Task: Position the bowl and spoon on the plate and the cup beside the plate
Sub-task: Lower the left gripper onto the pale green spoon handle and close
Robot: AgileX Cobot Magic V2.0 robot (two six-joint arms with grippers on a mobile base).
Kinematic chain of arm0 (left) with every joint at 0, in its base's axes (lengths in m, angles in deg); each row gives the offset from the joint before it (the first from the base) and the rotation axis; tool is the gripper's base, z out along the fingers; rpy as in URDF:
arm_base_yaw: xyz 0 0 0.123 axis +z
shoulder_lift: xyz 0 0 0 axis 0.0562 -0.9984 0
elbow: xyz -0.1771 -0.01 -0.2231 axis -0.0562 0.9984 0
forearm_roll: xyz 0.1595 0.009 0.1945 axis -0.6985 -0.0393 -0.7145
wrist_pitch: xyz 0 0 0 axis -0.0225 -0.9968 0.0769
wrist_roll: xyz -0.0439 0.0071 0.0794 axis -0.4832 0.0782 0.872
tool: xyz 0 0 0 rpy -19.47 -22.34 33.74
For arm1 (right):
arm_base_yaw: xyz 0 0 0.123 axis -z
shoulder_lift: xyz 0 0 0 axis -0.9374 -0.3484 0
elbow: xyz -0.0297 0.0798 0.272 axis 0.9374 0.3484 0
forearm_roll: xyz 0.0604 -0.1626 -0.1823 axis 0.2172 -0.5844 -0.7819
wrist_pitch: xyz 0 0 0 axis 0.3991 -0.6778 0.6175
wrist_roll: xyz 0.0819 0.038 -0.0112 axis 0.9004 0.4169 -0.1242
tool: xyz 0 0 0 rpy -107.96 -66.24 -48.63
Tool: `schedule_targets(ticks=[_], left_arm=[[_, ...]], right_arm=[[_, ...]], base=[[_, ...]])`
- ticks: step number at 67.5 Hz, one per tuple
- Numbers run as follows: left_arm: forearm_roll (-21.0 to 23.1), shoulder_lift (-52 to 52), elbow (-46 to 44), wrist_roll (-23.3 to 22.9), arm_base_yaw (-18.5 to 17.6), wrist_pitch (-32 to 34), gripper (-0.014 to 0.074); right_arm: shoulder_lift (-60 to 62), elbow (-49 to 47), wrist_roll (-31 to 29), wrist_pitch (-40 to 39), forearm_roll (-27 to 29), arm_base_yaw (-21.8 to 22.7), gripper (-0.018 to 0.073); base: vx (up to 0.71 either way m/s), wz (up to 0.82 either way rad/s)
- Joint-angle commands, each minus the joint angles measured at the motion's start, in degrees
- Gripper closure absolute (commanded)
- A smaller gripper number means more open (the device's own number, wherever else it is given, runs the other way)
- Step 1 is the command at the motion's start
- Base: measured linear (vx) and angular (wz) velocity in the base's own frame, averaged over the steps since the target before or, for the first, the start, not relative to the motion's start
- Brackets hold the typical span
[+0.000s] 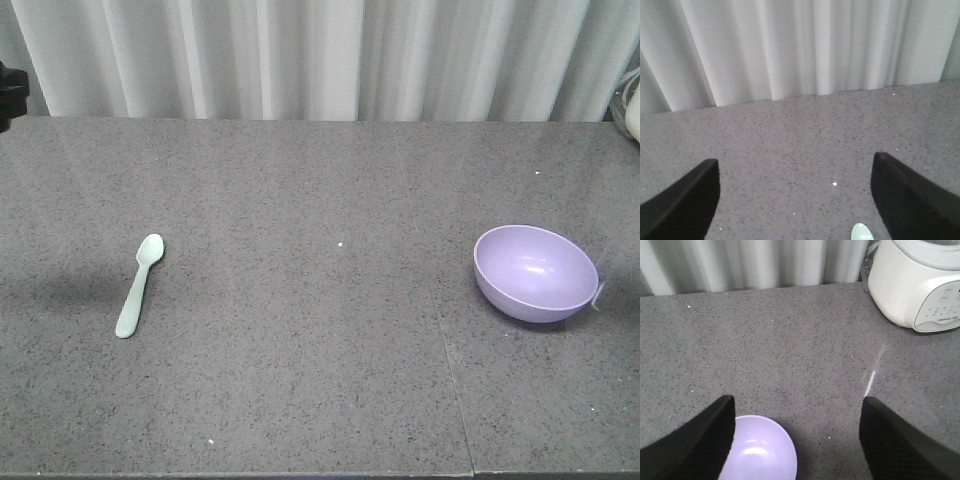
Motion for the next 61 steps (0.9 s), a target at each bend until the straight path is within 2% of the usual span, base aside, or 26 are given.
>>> schedule_targets(ticks=[1,6,13,21,30,38,61], left_arm=[[5.1,0.5,-2.1,-0.7,-0.5,2.5,-0.0008],[8.4,-0.3,-4.7,2.9,-1.1,-1.1,0.0005],[11.9,-3.4,-10.5,8.6,-2.2,-11.3,0.0027],[15.6,-9.7,-17.3,9.0,-2.2,-20.6,0.0038],[15.6,-17.2,-22.4,9.2,-2.6,-28.1,0.0038],[17.1,-22.7,-25.0,9.5,-3.0,-30.9,0.0039],[16.4,-33.2,-26.2,9.5,-3.8,-35.0,0.0039]], right_arm=[[0.9,-1.9,-0.2,-1.9,-0.4,0.0,0.0043],[0.9,-1.9,-0.2,-1.5,-0.5,0.0,0.0043],[0.9,-1.9,-0.4,-1.3,-0.5,0.0,0.0043],[0.9,-1.9,-0.4,-1.3,-0.5,0.0,0.0043],[0.9,-1.9,-0.4,-1.3,-0.5,0.0,0.0043],[0.9,-1.9,-0.4,-1.3,-0.4,0.0,0.0043],[0.9,-1.9,-0.4,-1.3,-0.5,0.0,0.0045]], base=[[0.00,0.00],[0.00,0.00],[0.00,0.00],[0.00,0.00],[0.00,0.00],[0.00,0.00],[0.00,0.00]])
